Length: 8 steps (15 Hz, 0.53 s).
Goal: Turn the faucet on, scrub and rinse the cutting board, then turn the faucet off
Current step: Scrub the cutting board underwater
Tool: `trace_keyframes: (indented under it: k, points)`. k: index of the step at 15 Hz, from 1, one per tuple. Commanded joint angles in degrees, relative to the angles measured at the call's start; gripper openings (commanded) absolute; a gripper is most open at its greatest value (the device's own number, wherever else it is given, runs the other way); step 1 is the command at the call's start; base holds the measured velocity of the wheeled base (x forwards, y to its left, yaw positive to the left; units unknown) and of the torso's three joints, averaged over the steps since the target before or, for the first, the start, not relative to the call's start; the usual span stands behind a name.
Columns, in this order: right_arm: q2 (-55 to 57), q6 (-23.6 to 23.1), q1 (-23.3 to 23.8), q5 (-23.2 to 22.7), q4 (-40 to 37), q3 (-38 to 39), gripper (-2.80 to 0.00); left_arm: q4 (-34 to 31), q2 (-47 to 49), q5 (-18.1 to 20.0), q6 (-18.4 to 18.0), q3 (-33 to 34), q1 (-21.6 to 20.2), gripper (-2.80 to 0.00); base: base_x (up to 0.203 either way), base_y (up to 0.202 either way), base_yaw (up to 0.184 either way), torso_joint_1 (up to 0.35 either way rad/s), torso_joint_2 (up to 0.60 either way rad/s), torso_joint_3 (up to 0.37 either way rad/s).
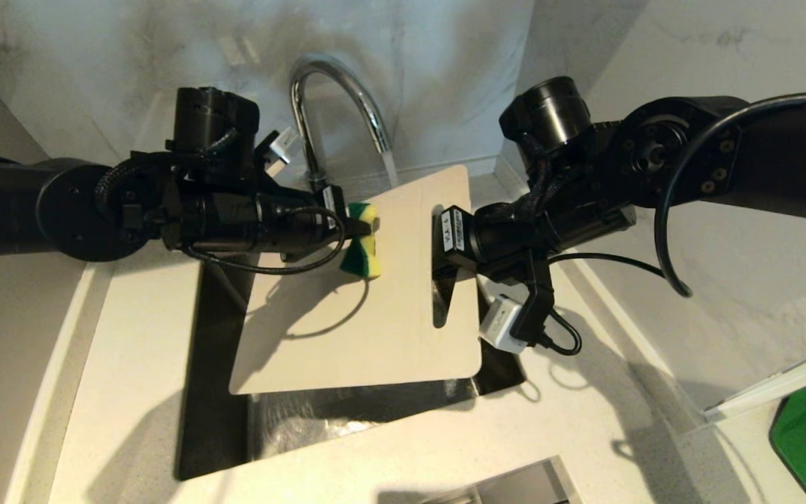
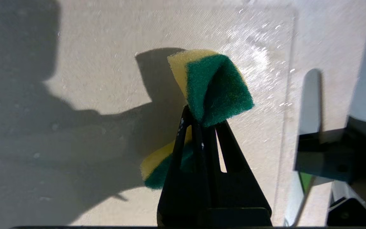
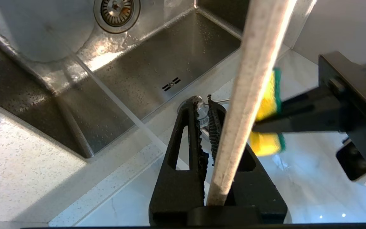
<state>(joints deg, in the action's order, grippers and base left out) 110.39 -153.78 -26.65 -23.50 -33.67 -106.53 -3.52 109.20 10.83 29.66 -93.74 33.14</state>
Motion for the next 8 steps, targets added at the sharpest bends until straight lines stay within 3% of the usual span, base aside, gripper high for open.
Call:
trace_keyframes:
  k: [1,8]
  points:
    - [-0.17,-0.90,-0.02,-0.45,-0.13,0.03,-2.80,-0.08,0.22,0.01,0.05,1.43,-0.54,-2.80,0.000,0.000,0.000,0.000,0.00,0.000]
    - [-0.79,-0.90,0.02,-0.93,-0.14,0.11,-2.80,0.01,0.66,0.46,-0.21,4.81,-5.74,-2.80,0.000,0.000,0.000,0.000,0.00,0.000]
